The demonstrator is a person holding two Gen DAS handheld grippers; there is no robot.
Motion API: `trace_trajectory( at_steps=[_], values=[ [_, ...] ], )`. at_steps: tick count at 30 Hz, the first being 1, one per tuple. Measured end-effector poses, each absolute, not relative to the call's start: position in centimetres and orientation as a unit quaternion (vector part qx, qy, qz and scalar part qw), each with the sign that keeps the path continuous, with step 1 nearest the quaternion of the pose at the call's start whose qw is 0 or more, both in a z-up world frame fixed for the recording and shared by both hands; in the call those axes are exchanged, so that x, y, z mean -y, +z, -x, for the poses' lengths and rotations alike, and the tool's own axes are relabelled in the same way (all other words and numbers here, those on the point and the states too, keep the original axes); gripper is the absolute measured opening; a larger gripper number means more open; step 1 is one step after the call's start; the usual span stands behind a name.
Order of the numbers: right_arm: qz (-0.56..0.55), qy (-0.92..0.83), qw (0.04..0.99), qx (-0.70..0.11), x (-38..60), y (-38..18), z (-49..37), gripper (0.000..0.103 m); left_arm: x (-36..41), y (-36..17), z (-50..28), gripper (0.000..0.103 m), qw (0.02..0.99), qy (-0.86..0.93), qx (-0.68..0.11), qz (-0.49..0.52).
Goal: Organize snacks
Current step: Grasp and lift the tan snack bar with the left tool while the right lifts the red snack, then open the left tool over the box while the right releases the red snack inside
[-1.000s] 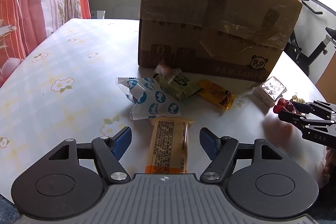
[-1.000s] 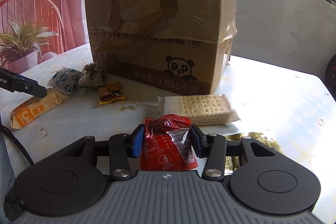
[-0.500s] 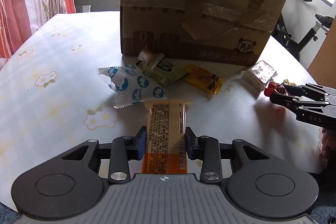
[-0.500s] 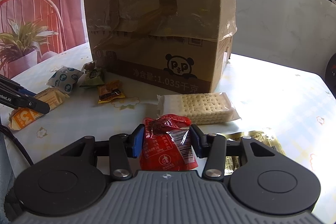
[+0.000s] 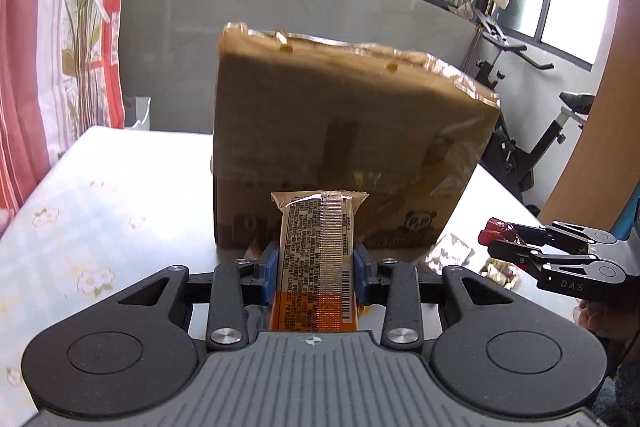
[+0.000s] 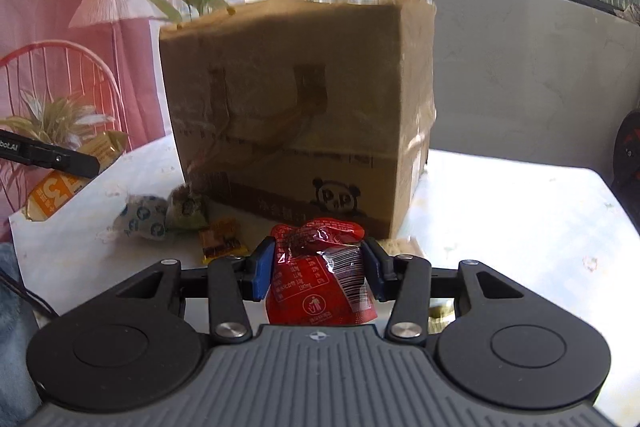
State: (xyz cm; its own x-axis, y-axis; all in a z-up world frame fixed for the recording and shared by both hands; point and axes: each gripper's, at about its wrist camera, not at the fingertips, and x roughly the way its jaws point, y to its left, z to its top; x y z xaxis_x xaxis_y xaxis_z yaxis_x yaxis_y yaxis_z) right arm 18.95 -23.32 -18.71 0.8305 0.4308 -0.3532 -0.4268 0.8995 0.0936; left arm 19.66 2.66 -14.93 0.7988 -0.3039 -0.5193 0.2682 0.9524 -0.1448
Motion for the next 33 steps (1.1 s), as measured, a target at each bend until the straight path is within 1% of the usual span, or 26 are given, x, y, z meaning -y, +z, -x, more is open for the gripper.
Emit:
trace_trajectory(
  at_steps=[7, 12, 17, 20, 22, 23, 24, 25, 26, 27, 33],
  values=[
    [-0.001, 0.241, 0.967, -0.086, 22.9, -9.5, -21.5, 0.048, -0.5, -7.4, -24.0, 0.038, 0.962, -0.184, -0.200, 0.025],
    [-0.006, 0.231, 0.970, -0.075, 21.8, -6.0, -26.7, 0.048, 3.0, -4.3, -28.4, 0.038, 0.965, -0.193, -0.179, 0.010],
    [-0.068, 0.202, 0.973, -0.084, 21.1, -6.2, -32.1, 0.048, 6.4, -4.1, -32.9, 0.038, 0.974, -0.164, -0.153, 0.020],
    [-0.070, 0.188, 0.975, -0.090, 20.1, -7.0, -33.2, 0.049, 8.1, -4.7, -34.9, 0.038, 0.976, -0.153, -0.155, 0.006],
    [-0.054, 0.176, 0.978, -0.097, 19.7, -7.6, -33.5, 0.057, 8.9, -5.4, -36.1, 0.039, 0.973, -0.157, -0.169, 0.001],
    [-0.049, 0.168, 0.979, -0.101, 19.6, -7.9, -33.5, 0.065, 9.2, -5.9, -36.9, 0.040, 0.971, -0.155, -0.182, -0.002],
    [-0.049, 0.165, 0.980, -0.104, 19.6, -8.1, -33.6, 0.071, 9.2, -6.2, -37.4, 0.044, 0.971, -0.145, -0.188, -0.001],
    [-0.054, 0.166, 0.979, -0.106, 19.8, -8.2, -33.6, 0.071, 9.2, -6.3, -37.4, 0.053, 0.972, -0.140, -0.188, 0.001],
    [-0.062, 0.168, 0.978, -0.107, 20.1, -8.3, -33.4, 0.071, 8.9, -6.4, -37.4, 0.058, 0.973, -0.140, -0.185, 0.007],
    [-0.066, 0.168, 0.978, -0.105, 20.4, -8.4, -33.1, 0.073, 8.6, -6.4, -37.3, 0.062, 0.972, -0.144, -0.183, 0.012],
    [-0.072, 0.150, 0.982, -0.093, 22.2, -8.5, -30.7, 0.074, 5.3, -6.4, -35.4, 0.062, 0.972, -0.142, -0.184, 0.017]
  ],
)
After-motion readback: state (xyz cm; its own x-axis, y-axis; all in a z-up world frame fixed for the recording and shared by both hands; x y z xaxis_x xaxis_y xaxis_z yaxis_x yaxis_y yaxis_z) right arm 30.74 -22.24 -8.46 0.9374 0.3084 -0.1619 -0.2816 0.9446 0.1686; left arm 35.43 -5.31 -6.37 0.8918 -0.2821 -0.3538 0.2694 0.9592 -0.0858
